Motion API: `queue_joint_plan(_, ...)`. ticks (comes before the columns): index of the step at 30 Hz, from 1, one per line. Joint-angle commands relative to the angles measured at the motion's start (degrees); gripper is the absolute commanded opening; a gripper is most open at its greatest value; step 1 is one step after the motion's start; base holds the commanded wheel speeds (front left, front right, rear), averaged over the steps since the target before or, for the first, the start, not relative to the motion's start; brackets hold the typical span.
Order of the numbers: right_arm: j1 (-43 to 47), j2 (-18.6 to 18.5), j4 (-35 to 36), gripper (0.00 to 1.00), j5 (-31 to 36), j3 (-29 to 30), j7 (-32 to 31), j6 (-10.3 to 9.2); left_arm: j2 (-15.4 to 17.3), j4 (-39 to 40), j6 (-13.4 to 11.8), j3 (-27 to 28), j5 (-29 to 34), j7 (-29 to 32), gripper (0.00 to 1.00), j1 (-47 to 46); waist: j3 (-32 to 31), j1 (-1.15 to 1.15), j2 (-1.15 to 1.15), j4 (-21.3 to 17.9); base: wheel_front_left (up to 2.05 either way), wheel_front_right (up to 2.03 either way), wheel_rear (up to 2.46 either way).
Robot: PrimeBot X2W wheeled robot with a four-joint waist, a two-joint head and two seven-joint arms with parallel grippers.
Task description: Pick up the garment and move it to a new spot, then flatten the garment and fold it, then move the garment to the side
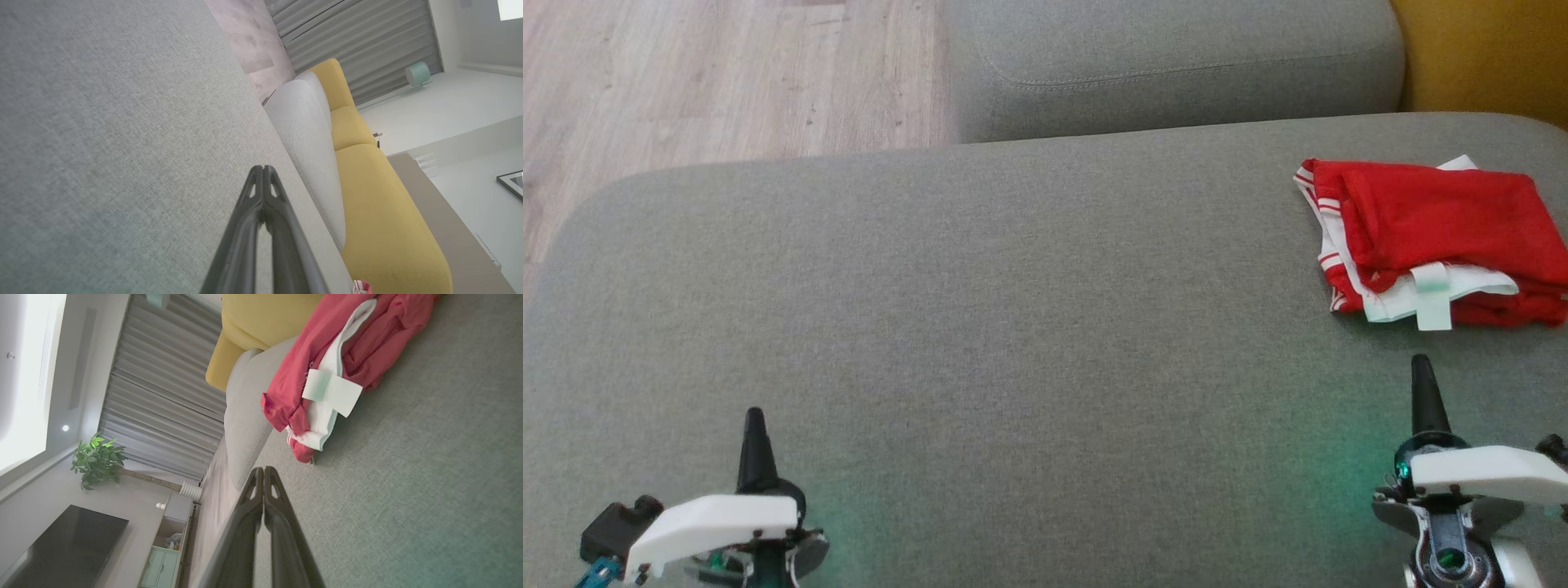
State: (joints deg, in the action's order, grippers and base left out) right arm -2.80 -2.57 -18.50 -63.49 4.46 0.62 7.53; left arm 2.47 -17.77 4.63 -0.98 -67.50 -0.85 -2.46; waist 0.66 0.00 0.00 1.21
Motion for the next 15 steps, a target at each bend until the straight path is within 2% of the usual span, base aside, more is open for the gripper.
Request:
queue_joint_plan(1, -2.9, -0.2, 2.3, 0.00, -1.8, -0.4, -0.5, -0.03, 0.3, 2.2, 0.4, 2.0, -1.5, 0.5, 0.00, -3.2, 0.0, 0.00, 0.00, 0.0, 0.00, 0.00, 0.00)
queue_joint_plan(15, -3.0, -0.3, 3.0, 0.00, -11.1, 0.5, -2.8, -0.03, 0.3, 2.7, 1.3, 3.9, -9.5, 2.9, 0.00, -3.4, -0.2, 0.00, 0.00, -0.4, 0.00, 0.00, 0.00)
